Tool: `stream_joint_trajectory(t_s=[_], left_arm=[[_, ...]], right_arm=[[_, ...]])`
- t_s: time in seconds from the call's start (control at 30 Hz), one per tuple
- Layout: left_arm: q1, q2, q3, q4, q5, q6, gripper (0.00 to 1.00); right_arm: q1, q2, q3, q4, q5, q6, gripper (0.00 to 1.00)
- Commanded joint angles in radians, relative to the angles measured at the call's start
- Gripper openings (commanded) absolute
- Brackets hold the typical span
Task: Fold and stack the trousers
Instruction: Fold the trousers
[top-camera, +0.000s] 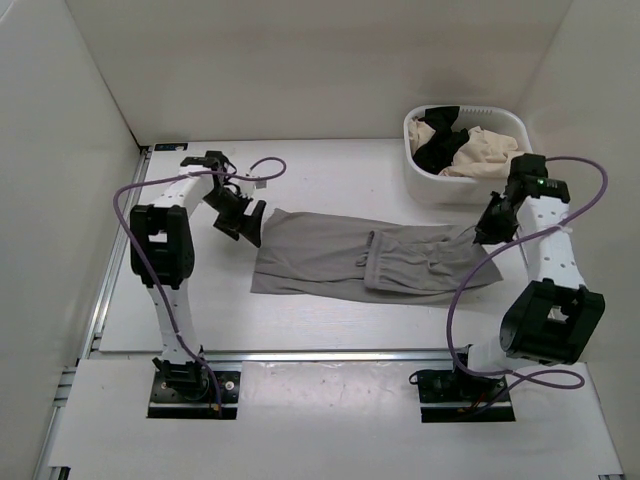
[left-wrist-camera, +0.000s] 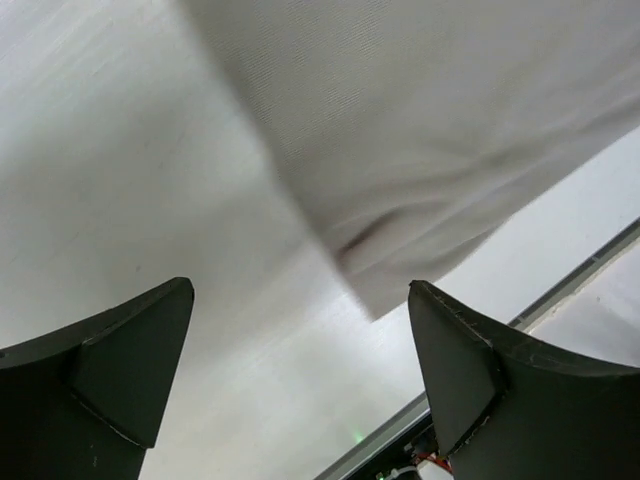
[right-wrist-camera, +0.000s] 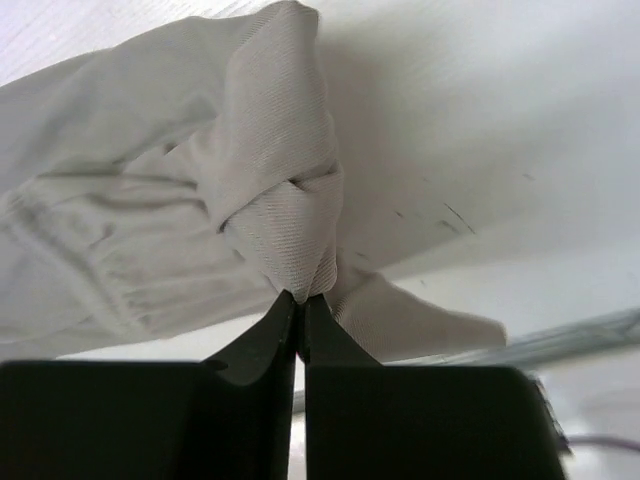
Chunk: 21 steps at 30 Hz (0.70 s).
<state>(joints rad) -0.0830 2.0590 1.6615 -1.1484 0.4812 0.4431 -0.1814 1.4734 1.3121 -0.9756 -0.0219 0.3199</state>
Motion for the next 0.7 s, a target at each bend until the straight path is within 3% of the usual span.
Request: stream_joint_trajectory(t_s=[0.0,0.1,0.27,0.5,0.57,0.67], left_arm=[[-0.033,0.032,0.009,0.038,0.036,-0.032,1.00],[-0.104,0.081,0.009,0.056,0.088,-0.032,1.00],[-0.173,0.156,-0.002,0.087,0.227,-0.041,1.00],[-0.228,0.236,0.030,0.156,0.212,-0.063,1.00],[-0.228,0.248,0.030,0.156,0.212,-0.063,1.00],[-0.228,0.259,0.020,0.167,0.226,-0.054,0.97]], right_arm=[[-0.003,-0.036,0.167,-0.204,0.112,-0.030,0.00],[0.035,-0.036,0.287,-0.291,0.128,0.022,0.00],[0.299,0.060,0.517,-0.451,0.206,0.166,0.00],[0.702,0.287,0.714,-0.388,0.194,0.372,0.00],[0.749,0.390,0.834,-0.359,0.203,0.398,0.00],[0.812,0.441,0.825,-0.217,0.189,0.429,0.00]])
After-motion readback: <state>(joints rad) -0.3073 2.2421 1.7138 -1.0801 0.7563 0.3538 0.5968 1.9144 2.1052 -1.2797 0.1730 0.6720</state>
